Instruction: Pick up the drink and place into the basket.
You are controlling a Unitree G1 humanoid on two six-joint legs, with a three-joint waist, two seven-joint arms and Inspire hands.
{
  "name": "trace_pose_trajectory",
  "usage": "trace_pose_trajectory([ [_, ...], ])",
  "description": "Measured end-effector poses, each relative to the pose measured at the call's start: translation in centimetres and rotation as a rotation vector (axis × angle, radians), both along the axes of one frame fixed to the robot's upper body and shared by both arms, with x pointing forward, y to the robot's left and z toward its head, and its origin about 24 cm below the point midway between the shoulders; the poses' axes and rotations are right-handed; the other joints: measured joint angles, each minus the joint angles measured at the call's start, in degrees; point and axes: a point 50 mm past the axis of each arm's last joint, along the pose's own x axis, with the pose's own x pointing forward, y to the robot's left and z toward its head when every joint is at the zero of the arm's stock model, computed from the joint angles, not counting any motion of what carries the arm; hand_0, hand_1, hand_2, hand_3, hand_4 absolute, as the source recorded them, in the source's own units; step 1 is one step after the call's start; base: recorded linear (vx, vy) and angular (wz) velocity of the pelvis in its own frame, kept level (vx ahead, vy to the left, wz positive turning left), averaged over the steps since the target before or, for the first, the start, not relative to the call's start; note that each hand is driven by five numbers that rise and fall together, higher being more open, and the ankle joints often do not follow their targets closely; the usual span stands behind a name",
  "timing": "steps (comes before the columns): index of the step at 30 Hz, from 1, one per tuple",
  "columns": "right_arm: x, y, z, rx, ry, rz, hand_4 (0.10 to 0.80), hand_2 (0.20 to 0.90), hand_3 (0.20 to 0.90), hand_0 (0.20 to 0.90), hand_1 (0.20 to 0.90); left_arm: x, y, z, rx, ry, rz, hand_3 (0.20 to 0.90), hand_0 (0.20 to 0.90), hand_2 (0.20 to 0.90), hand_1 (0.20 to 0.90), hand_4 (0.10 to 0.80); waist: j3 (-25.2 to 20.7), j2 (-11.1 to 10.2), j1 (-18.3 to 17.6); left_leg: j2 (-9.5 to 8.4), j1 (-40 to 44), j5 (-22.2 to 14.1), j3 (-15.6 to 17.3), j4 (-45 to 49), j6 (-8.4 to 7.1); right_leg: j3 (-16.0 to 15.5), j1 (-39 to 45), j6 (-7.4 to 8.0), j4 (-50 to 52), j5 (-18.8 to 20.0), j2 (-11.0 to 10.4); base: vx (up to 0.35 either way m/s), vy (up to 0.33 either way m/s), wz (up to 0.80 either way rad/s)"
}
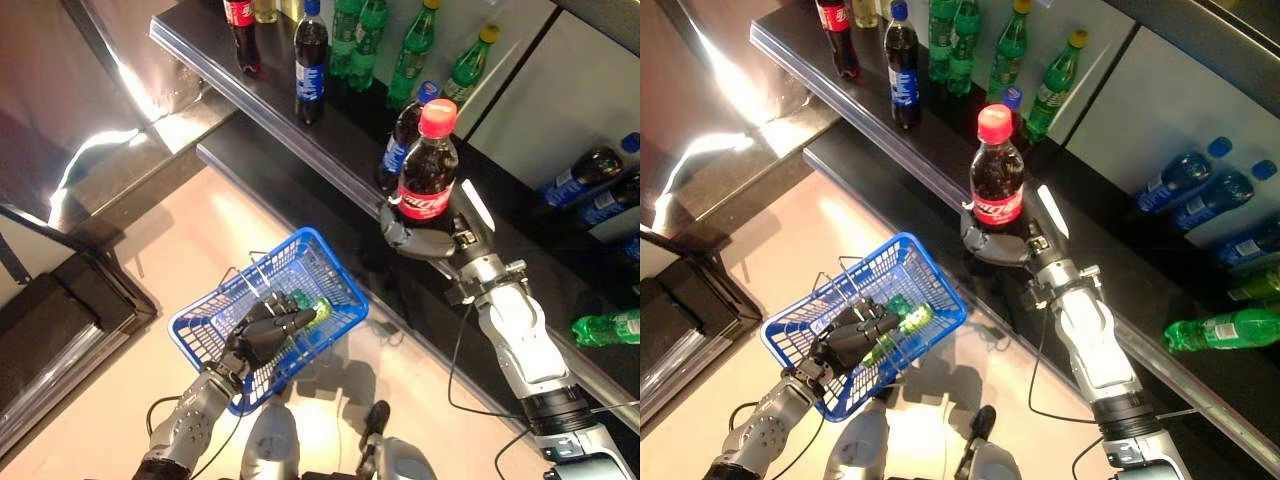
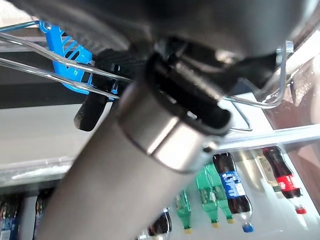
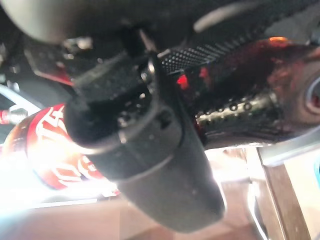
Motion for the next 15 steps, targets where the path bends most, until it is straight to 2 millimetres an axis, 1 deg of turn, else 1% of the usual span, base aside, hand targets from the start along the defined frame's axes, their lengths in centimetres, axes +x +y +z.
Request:
trace_pose_trajectory([
  [4, -0.2, 1.0, -0.2, -0.003, 0.007, 0.047, 0.1, 0.3, 0.2, 0.3, 0.3, 0.0, -0.3, 0.6, 0.025, -0.021, -0.044, 0.2, 0.3, 0.3, 0.3, 0.1, 0.0, 0.0, 0.35, -0.2, 0.02, 0.02, -0.27, 0.01, 0.02, -0.06, 0.22, 0.0, 0.0, 0.0, -0.16, 0.004, -0.002, 0.03],
  [10, -0.4, 2.8, -1.4, -0.009, 0.064, 0.11, 0.1, 0.3, 0.2, 0.3, 0.3, 0.5, -1.0, 2.4, 0.053, -0.092, -0.109, 0.2, 0.3, 0.3, 0.3, 0.1, 0.0, 0.0, 0.54, -0.33, 0.05, 0.1, -0.27, 0.0, 0.11, -0.06, 0.27, 0.03, 0.0, -0.02, -0.31, 0.0, 0.0, 0.0],
  [15, -0.5, 3.4, -1.8, 0.001, 0.088, 0.127, 0.1, 0.3, 0.2, 0.3, 0.3, 0.9, -1.4, 3.3, 0.059, -0.131, -0.138, 0.2, 0.3, 0.3, 0.3, 0.1, 0.0, 0.0, 0.51, -0.41, 0.04, 0.13, -0.26, 0.0, 0.14, -0.03, 0.27, 0.21, 0.0, -0.15, -0.42, 0.0, 0.0, 0.0],
])
